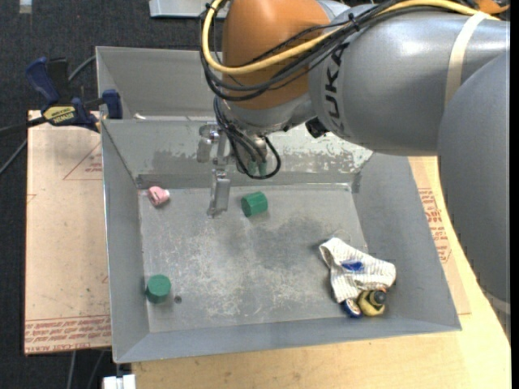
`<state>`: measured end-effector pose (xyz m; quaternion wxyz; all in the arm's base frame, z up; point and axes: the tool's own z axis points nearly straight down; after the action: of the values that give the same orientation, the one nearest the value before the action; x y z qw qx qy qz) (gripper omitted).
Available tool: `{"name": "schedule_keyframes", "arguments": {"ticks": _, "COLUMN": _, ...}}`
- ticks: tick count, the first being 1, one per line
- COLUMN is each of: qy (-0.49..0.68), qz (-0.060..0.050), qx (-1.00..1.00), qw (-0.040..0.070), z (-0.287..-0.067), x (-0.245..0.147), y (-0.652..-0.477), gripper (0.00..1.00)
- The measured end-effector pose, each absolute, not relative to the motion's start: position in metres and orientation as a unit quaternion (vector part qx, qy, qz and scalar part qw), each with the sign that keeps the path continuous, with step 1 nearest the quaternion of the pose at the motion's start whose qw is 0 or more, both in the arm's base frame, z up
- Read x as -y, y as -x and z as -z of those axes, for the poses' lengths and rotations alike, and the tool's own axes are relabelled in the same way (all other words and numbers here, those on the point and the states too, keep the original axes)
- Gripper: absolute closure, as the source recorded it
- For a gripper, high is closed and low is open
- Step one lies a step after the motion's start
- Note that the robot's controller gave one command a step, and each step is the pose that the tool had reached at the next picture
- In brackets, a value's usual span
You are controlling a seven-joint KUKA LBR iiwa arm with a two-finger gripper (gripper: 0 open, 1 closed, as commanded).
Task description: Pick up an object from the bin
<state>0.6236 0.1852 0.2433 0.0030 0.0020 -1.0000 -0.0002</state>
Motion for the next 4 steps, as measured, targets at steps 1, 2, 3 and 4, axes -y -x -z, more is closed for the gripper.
{"name": "schedule_keyframes", "arguments": {"ticks": 1, "qy": 0.000, "qz": 0.001, "qx": 1.000, "qw": -0.001, "z": -0.249, "x": -0.184, "y": -0.625, "gripper": 0.00}}
{"name": "schedule_keyframes", "arguments": {"ticks": 2, "qy": 0.015, "qz": 0.000, "qx": 1.000, "qw": 0.001, "z": -0.280, "x": -0.151, "y": -0.602, "gripper": 0.00}}
{"name": "schedule_keyframes", "arguments": {"ticks": 3, "qy": 0.022, "qz": 0.001, "qx": 1.000, "qw": -0.002, "z": -0.287, "x": -0.156, "y": -0.596, "gripper": 0.00}}
{"name": "schedule_keyframes", "arguments": {"ticks": 4, "qy": -0.035, "qz": -0.001, "qx": 0.999, "qw": 0.003, "z": -0.202, "x": -0.100, "y": -0.592, "gripper": 0.00}}
